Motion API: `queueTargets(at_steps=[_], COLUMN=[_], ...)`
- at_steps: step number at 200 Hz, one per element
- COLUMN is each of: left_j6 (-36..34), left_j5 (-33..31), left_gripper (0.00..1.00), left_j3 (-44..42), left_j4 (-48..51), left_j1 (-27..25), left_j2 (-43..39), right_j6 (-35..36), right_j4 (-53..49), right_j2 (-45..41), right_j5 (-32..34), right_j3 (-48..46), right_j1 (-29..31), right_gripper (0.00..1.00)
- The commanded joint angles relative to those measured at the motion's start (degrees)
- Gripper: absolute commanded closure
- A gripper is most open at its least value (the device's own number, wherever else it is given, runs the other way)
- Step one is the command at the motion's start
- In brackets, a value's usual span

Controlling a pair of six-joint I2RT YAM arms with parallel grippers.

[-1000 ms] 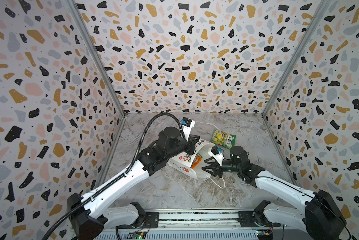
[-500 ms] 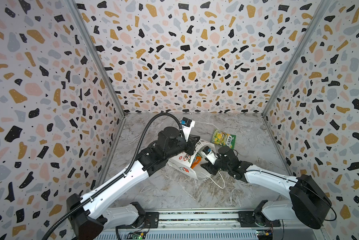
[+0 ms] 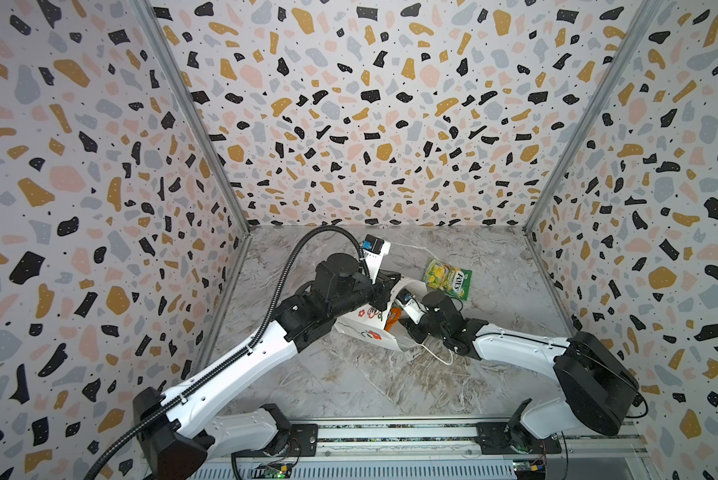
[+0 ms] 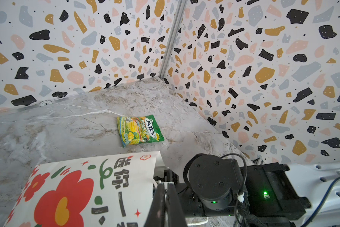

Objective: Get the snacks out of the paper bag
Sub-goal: 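Reach the right gripper into the bag and grip the green Savoria packet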

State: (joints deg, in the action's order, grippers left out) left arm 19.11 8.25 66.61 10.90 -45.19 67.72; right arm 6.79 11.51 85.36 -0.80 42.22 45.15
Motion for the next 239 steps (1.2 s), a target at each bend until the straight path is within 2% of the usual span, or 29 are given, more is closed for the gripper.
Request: queueTargets(at_steps=[1, 39, 54, 80, 98, 132, 189, 208, 239], left_j6=[0.2, -0.1, -0.2, -0.2, -0.3, -0.3, -0.4, -0.4, -0.5], left_j5=[0.5, 0.6, 1.1, 1.5, 2.1, 2.6, 2.7, 2.8, 2.9], left_gripper=[1.0, 1.0, 1.0, 1.0, 1.0, 1.0, 1.0, 1.0, 1.0], left_j3=[2.2, 2.4, 2.4, 2.2, 2.5, 2.7, 2.8, 2.8, 2.8], left_j4=[-2.3, -1.8, -1.8, -1.8, -1.4, -1.1, -0.4, -0.4, -0.4], left_j1=[-0.3, -0.3, -0.3, -0.3, -0.3, -0.4, -0.6, -0.7, -0.8], left_j2=[-0.8, -0.7, -0.6, -0.4, -0.2, -0.1, -0.3, -0.4, -0.5], right_j6=[1.8, 4.0, 3.3, 1.4, 0.2, 0.1, 1.2, 1.5, 2.1], right_j4=[0.8, -1.1, -0.9, -0.5, -0.7, -0.3, 0.2, 0.8, 2.4], right_j2=[0.2, -0.7, -0.7, 0.9, 2.4, 4.6, 7.6, 8.6, 10.6], right_j5=[2.6, -2.9, -1.9, 4.3, 7.3, 7.6, 6.1, 6.1, 6.8], right_j3=[2.1, 2.9, 3.3, 5.1, 6.6, 8.4, 10.5, 11.0, 11.7], right_j1=[1.1, 1.3, 1.2, 1.2, 1.2, 1.1, 0.0, -0.2, -0.3], right_gripper=[0.6, 0.59, 0.59, 0.61, 0.65, 0.71, 0.72, 0.77, 0.77])
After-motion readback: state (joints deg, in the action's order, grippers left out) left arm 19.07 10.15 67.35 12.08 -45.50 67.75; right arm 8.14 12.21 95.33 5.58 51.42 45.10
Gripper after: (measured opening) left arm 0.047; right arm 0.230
